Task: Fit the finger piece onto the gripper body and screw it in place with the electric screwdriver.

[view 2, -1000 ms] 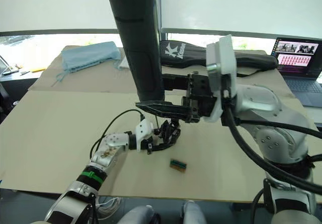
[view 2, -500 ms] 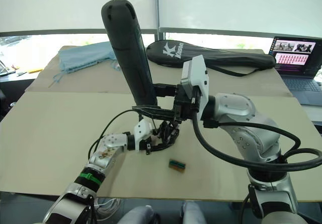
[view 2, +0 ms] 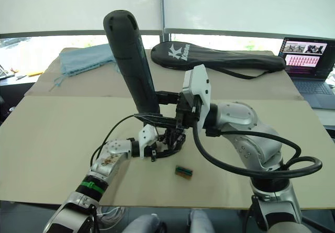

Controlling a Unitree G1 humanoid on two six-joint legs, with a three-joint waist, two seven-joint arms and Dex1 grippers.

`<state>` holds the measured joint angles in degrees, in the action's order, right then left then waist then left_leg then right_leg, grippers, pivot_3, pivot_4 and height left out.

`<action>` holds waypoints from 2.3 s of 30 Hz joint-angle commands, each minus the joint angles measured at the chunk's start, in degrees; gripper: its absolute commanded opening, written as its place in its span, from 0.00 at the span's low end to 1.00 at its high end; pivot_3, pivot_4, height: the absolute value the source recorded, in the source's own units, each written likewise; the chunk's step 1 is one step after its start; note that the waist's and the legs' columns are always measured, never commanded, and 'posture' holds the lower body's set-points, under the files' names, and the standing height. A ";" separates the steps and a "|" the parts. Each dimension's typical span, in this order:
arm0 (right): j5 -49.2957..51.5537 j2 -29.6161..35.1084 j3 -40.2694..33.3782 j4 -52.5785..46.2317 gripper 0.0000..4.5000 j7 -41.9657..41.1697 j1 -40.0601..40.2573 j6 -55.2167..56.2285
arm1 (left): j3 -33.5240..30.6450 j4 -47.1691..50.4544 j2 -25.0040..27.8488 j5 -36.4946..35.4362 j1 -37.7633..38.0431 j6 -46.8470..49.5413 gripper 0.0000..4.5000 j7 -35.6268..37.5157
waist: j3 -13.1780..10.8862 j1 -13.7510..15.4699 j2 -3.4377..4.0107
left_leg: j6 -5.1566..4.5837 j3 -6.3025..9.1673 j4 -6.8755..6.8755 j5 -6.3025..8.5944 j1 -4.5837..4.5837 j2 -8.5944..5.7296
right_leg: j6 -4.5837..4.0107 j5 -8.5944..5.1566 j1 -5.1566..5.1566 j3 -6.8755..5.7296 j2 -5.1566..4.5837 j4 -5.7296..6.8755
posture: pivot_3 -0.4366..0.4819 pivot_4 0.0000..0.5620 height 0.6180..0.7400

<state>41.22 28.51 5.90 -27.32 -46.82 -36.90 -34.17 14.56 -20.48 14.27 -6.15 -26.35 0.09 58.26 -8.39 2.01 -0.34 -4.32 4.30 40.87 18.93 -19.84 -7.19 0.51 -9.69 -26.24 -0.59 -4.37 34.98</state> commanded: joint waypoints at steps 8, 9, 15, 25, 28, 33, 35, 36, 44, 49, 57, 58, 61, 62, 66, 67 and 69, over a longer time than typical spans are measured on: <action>-2.93 -0.20 -1.14 -0.50 0.43 -2.68 0.17 3.64 | 3.00 -1.26 0.43 1.53 2.34 2.85 0.50 1.03 | 0.00 -0.01 0.00 | 0.00 0.00 0.00 0.00 0.00 0.00 | 0.00 0.00 0.00 -0.02 0.00 0.00 | 0.48 0.27 1.00; -3.18 -0.19 -1.06 -0.45 0.43 -2.89 0.30 3.76 | 2.89 -1.18 0.35 1.41 2.34 2.78 0.50 0.93 | 0.00 -0.01 0.00 | 0.00 0.00 0.00 0.00 0.00 0.00 | 0.00 0.00 0.00 -0.02 0.00 0.00 | 0.48 0.27 1.00; -4.49 -0.40 -0.91 -0.60 0.43 -3.29 1.25 4.30 | 2.82 -1.10 0.31 1.59 2.26 3.55 0.50 0.30 | 0.00 -0.02 0.00 | 0.00 0.00 0.00 0.00 0.00 0.00 | 0.00 0.00 0.00 -0.02 0.00 0.00 | 0.48 0.27 1.00; -6.09 -1.35 -0.84 -0.65 0.43 -3.33 1.94 5.11 | 3.03 -1.05 0.44 1.80 2.36 4.32 0.50 0.23 | 0.00 -0.02 0.00 | 0.00 0.00 0.00 0.00 0.01 0.00 | 0.00 0.00 0.01 -0.03 0.00 0.00 | 0.48 0.27 1.00; -6.60 -1.31 -0.49 -0.50 0.43 -3.34 2.02 5.26 | 3.14 -1.04 0.48 1.83 2.53 4.42 0.50 0.31 | 0.00 -0.02 0.00 | 0.00 0.00 0.01 0.00 0.01 0.00 | 0.00 0.00 0.01 -0.04 0.00 0.00 | 0.48 0.27 1.00; -7.90 -0.92 -0.20 0.03 0.43 -3.91 2.06 5.74 | 3.02 -1.34 0.38 1.81 2.36 4.43 0.50 0.12 | 0.00 -0.02 0.00 | 0.00 0.00 0.01 0.00 0.01 0.00 | 0.00 0.00 0.01 -0.05 0.00 0.00 | 0.48 0.27 1.00; -8.01 -0.98 -0.18 0.03 0.43 -4.11 2.18 5.73 | 3.00 -1.37 0.41 1.80 2.43 4.39 0.50 0.09 | 0.00 -0.02 0.00 | 0.00 0.00 0.00 0.00 0.01 0.00 | 0.00 0.00 0.01 -0.05 0.00 0.00 | 0.48 0.27 1.00; -8.13 -1.03 -0.10 0.02 0.43 -4.19 2.29 5.80 | 3.01 -1.41 0.43 1.81 2.50 4.32 0.50 0.10 | 0.00 -0.01 0.00 | 0.00 0.00 0.01 0.00 0.01 0.00 | 0.00 0.00 0.01 -0.05 0.00 0.00 | 0.48 0.27 1.00; -8.19 -1.22 0.28 -0.17 0.43 -4.19 2.98 5.63 | 3.10 -0.89 0.53 1.67 3.00 4.73 0.50 0.02 | 0.01 -0.05 0.01 | 0.01 0.00 0.00 0.00 0.03 0.00 | 0.00 0.00 0.02 -0.04 0.00 0.00 | 0.48 0.27 1.00; -8.47 -1.16 0.42 -0.05 0.43 -4.22 3.12 5.84 | 3.09 -0.84 0.58 1.67 3.02 4.73 0.50 -0.01 | 0.01 -0.06 0.01 | 0.00 0.00 0.00 0.00 0.03 0.00 | 0.00 0.00 0.02 -0.05 0.00 0.00 | 0.48 0.27 1.00; -9.58 -1.34 0.46 0.40 0.43 -3.73 3.11 6.69 | 3.08 -0.75 0.59 1.63 3.10 4.73 0.50 -0.05 | 0.01 -0.07 0.01 | 0.00 0.00 0.00 0.00 0.03 0.00 | 0.00 0.00 0.02 -0.04 0.00 0.00 | 0.48 0.27 1.00; -9.91 -1.35 0.49 0.50 0.43 -3.58 3.08 6.87 | 3.08 -0.72 0.58 1.61 3.11 4.77 0.50 -0.04 | 0.01 -0.07 0.01 | 0.01 0.00 0.00 0.00 0.03 0.00 | 0.00 0.00 0.02 -0.05 0.00 0.00 | 0.48 0.27 1.00; -10.30 -1.44 0.57 0.71 0.43 -3.51 3.06 7.03 | 3.10 -0.64 0.54 1.52 3.13 4.94 0.50 0.02 | 0.01 -0.08 0.01 | 0.01 0.00 0.00 0.00 0.04 0.00 | 0.00 0.00 0.02 -0.04 0.00 0.00 | 0.48 0.27 1.00; -10.40 -1.47 0.61 0.81 0.43 -3.50 3.05 7.09 | 3.11 -0.65 0.54 1.52 3.10 4.96 0.50 0.03 | 0.01 -0.08 0.01 | 0.01 0.00 0.00 0.00 0.04 0.00 | 0.00 0.00 0.02 -0.05 0.00 0.00 | 0.48 0.27 1.00; -10.59 -1.44 0.83 0.98 0.43 -3.62 3.12 7.05 | 3.10 -0.55 0.52 1.50 3.08 5.08 0.50 0.02 | 0.01 -0.08 0.01 | 0.01 0.00 0.00 0.00 0.04 0.00 | 0.00 0.00 0.02 -0.05 0.00 0.00 | 0.48 0.27 1.00; -10.53 -1.42 0.87 1.00 0.43 -3.63 3.15 6.97 | 3.08 -0.53 0.51 1.49 3.06 5.12 0.50 0.00 | 0.01 -0.08 0.01 | 0.01 0.00 0.00 0.00 0.04 0.00 | 0.00 0.00 0.03 -0.05 0.00 0.00 | 0.48 0.27 1.00; -10.38 -1.32 0.98 0.93 0.43 -3.70 3.30 6.78 | 3.07 -0.47 0.52 1.49 3.07 5.17 0.50 -0.03 | 0.01 -0.08 0.01 | 0.01 0.00 0.00 0.00 0.05 0.00 | 0.00 0.00 0.03 -0.06 0.01 0.00 | 0.48 0.27 1.00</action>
<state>30.56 27.43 7.67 -25.35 -50.65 -33.23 -28.69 14.67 -18.82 14.31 -6.16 -25.61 1.95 57.23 -8.38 1.92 -0.33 -4.31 4.29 40.87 18.92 -19.79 -7.19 0.51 -9.69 -26.20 -0.65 -4.37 34.98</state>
